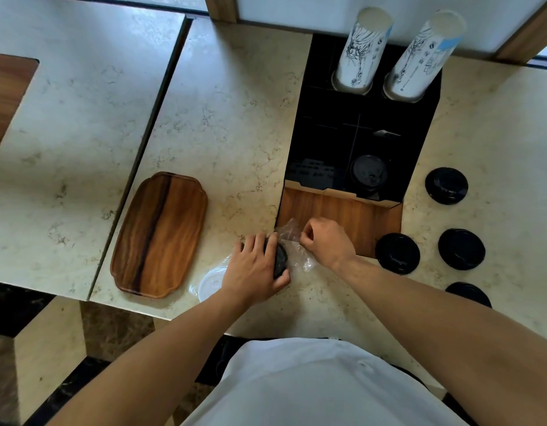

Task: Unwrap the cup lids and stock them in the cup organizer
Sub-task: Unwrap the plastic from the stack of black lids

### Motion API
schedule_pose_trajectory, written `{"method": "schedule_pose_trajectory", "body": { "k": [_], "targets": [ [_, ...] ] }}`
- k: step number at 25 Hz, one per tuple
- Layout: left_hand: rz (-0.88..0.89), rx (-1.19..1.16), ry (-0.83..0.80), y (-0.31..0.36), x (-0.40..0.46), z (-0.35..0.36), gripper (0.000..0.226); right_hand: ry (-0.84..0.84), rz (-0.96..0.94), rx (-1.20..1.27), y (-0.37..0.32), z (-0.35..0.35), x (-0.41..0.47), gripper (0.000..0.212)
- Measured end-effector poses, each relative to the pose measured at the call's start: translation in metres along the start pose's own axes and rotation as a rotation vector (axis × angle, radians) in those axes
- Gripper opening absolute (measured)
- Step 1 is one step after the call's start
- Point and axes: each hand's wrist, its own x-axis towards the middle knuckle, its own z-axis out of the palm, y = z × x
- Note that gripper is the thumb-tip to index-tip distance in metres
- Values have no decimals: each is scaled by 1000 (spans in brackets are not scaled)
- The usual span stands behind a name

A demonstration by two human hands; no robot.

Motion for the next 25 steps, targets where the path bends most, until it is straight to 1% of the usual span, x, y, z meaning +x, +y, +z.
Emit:
{"method": "schedule_pose_trajectory", "body": {
  "k": [6,9,13,16,18,20,23,24,25],
  "targets": [
    [-3,3,-13,1,-1,-1,79,53,103,-39,20,-21,12,15],
    [-6,3,-13,1,0,-1,78,32,109,-80,22,-23,16,17],
    [-4,3,2,2,-1,-2,77,28,149,11,20,-23,18,27],
    [0,6,0,2,-1,-3,78,41,157,100,26,-27,15,21],
    [-5,3,-3,2,-1,-3,79,106,150,152,29,-30,11,19],
    [-11,1,-7,1,-1,-2,80,175,86,210,28,-32,4,18],
    [-15,-8,-11,1,-2,-2,83,180,-153,225,18,-36,-7,16],
    [-15,-14,-6,1,-2,-2,84,185,-218,223,14,-36,-10,17],
    [-15,-19,1,0,-2,-2,85,181,-243,231,10,-34,-9,18]
  ]
}}
